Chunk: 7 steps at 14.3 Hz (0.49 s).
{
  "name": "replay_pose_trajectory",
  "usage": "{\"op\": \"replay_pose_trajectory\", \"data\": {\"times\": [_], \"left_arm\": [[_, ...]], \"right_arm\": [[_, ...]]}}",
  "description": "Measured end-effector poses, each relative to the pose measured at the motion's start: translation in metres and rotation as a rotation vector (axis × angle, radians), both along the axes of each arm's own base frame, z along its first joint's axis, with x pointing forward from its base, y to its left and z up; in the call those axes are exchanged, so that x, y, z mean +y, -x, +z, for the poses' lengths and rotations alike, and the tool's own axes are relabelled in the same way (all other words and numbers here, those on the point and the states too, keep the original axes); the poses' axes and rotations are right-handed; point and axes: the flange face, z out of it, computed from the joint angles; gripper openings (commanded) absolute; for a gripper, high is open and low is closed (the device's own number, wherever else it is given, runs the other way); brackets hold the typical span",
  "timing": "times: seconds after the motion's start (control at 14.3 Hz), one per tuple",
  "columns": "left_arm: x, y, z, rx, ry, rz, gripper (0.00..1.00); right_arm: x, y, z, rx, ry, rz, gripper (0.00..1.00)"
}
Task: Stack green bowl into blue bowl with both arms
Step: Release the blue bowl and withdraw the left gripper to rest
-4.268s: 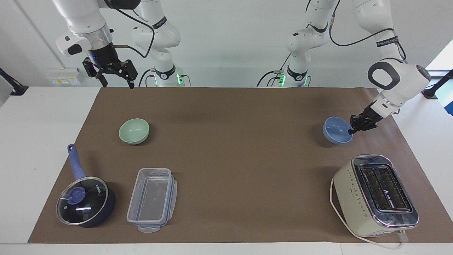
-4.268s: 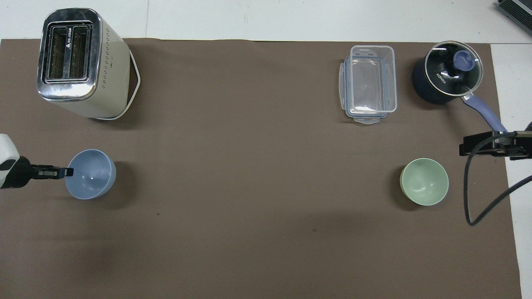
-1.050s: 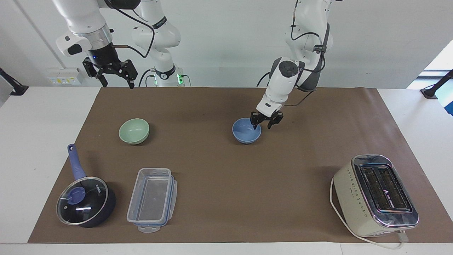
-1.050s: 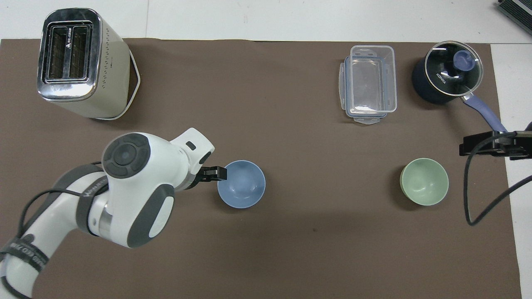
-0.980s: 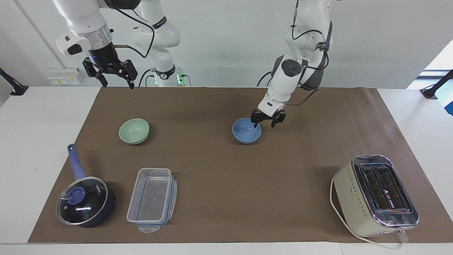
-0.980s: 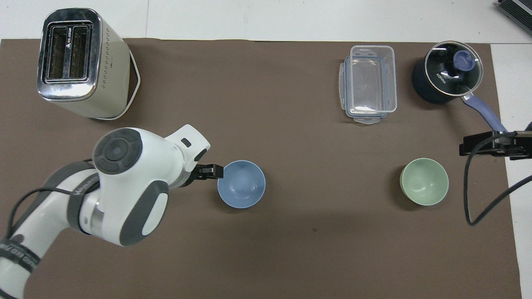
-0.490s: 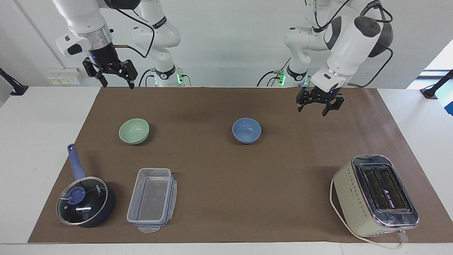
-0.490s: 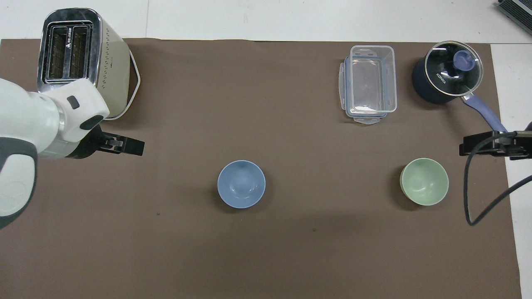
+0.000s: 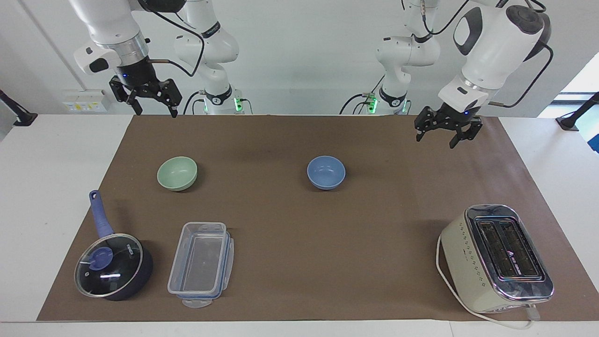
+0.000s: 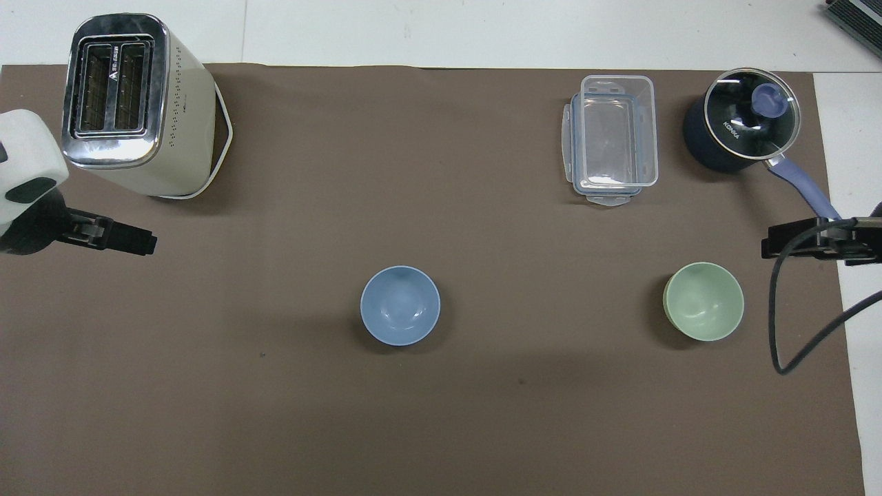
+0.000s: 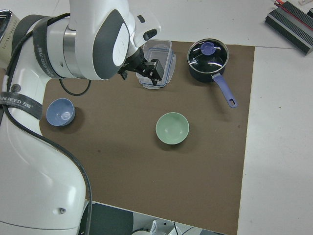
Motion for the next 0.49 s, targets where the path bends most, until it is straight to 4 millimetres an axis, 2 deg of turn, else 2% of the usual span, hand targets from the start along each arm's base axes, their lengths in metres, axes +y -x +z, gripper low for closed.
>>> {"op": "replay_pose_trajectory", "data": {"times": [0.49], "left_arm": [[0.0097, -0.0024, -0.0025, 0.032, -0.015, 0.009, 1.0]], "right_arm": [[0.0001, 0.0, 0.0, 0.0, 0.0, 0.0, 1.0]]}}
